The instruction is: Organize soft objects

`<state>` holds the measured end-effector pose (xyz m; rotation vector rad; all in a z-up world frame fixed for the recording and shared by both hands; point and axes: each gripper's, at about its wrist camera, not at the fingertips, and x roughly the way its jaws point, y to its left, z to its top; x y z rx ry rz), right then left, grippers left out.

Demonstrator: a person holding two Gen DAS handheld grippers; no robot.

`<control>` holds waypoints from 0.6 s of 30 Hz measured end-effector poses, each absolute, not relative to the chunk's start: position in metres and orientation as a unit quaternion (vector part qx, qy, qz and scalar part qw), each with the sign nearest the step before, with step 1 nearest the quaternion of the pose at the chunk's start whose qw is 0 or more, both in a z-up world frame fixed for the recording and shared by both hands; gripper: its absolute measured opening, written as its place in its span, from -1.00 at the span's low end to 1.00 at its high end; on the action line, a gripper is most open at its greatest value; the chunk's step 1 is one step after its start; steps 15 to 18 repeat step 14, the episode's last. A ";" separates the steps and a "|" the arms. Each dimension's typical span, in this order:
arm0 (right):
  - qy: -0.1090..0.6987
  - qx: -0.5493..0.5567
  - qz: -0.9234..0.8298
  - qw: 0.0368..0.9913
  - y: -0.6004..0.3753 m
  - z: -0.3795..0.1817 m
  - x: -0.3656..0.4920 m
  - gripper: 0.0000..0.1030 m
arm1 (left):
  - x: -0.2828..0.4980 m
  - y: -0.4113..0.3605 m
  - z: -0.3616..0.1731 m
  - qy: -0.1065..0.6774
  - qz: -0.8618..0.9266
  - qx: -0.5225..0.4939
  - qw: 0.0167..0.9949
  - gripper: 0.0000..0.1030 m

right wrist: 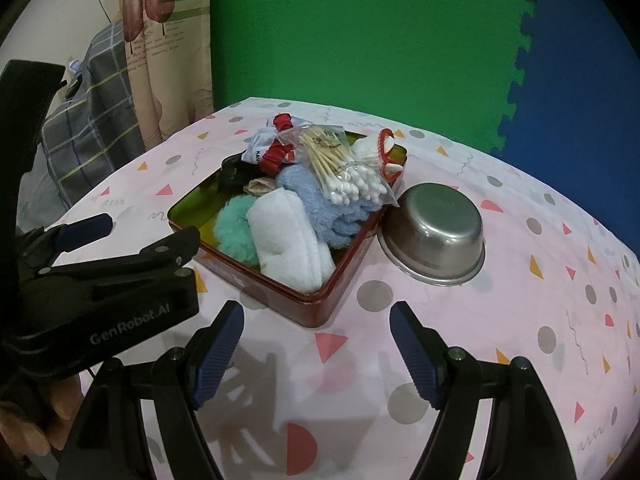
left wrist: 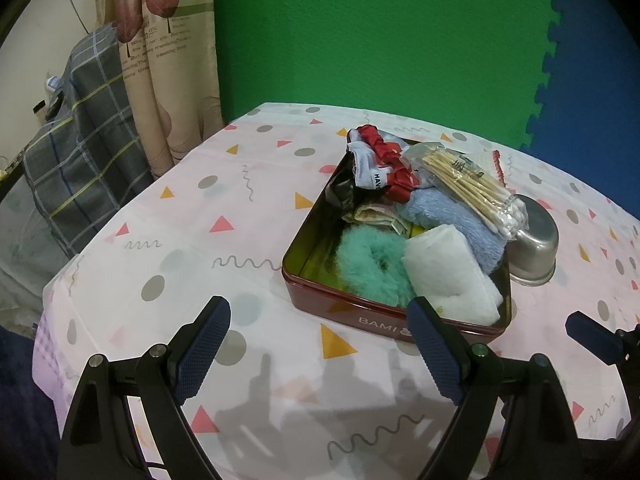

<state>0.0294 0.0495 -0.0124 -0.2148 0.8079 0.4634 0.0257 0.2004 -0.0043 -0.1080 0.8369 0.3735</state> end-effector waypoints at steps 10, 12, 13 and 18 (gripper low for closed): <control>0.390 -0.103 0.223 0.888 0.050 -0.013 0.030 0.51 | 0.027 0.197 -0.004 0.402 0.176 -0.050 0.897 0.77; 0.389 -0.104 0.223 0.888 0.050 -0.012 0.030 0.51 | 0.028 0.197 -0.003 0.402 0.174 -0.051 0.897 0.77; 0.388 -0.105 0.223 0.888 0.051 -0.012 0.030 0.51 | 0.028 0.197 -0.003 0.402 0.176 -0.050 0.897 0.77; 0.387 -0.105 0.222 0.888 0.051 -0.013 0.030 0.51 | 0.028 0.197 -0.003 0.401 0.175 -0.049 0.898 0.77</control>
